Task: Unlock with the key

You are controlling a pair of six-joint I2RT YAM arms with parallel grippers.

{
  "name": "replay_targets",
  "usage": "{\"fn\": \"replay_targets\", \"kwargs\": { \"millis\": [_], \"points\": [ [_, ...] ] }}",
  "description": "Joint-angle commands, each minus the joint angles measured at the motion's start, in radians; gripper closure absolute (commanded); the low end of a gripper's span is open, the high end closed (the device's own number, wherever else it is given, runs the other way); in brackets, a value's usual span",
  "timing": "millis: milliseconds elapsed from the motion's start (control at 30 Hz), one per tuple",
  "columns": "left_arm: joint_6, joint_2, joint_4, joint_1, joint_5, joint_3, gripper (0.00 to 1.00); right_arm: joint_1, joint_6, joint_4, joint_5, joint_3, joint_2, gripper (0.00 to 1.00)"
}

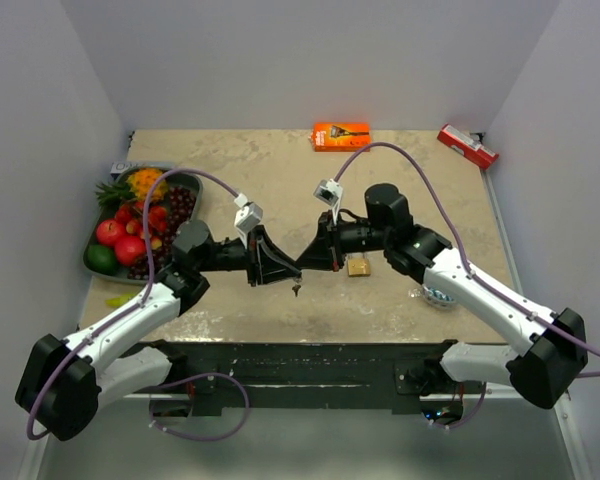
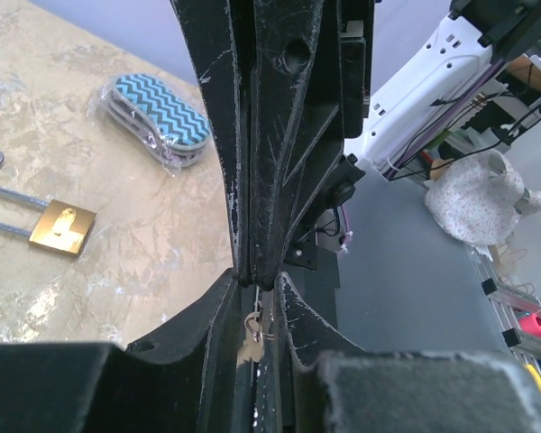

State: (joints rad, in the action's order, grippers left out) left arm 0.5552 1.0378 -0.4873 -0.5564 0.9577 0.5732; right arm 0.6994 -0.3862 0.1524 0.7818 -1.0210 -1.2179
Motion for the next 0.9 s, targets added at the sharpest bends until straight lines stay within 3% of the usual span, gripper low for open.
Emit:
{"fn": "replay_targets", "kwargs": {
  "millis": [0, 167, 500, 667, 867],
  "points": [
    [0.087, 0.008, -0.148, -0.010, 0.053, -0.038, 0.80, -0.001, -0.048, -0.148, 0.020, -0.002, 0.032, 1.00],
    [0.110, 0.004, -0.181, -0.011, 0.050, -0.050, 0.91, -0.008, -0.068, -0.178, 0.033, 0.009, 0.034, 1.00],
    [0.170, -0.002, -0.258, -0.010, 0.056, -0.087, 0.90, -0.034, -0.137, -0.258, 0.033, 0.033, 0.058, 1.00],
    [0.196, -0.002, -0.290, -0.010, 0.056, -0.098, 1.00, -0.046, -0.160, -0.275, 0.031, 0.045, 0.063, 1.00],
    [0.236, -0.010, -0.352, -0.010, 0.052, -0.119, 1.00, -0.060, -0.193, -0.310, 0.025, 0.065, 0.080, 1.00]
  ]
}}
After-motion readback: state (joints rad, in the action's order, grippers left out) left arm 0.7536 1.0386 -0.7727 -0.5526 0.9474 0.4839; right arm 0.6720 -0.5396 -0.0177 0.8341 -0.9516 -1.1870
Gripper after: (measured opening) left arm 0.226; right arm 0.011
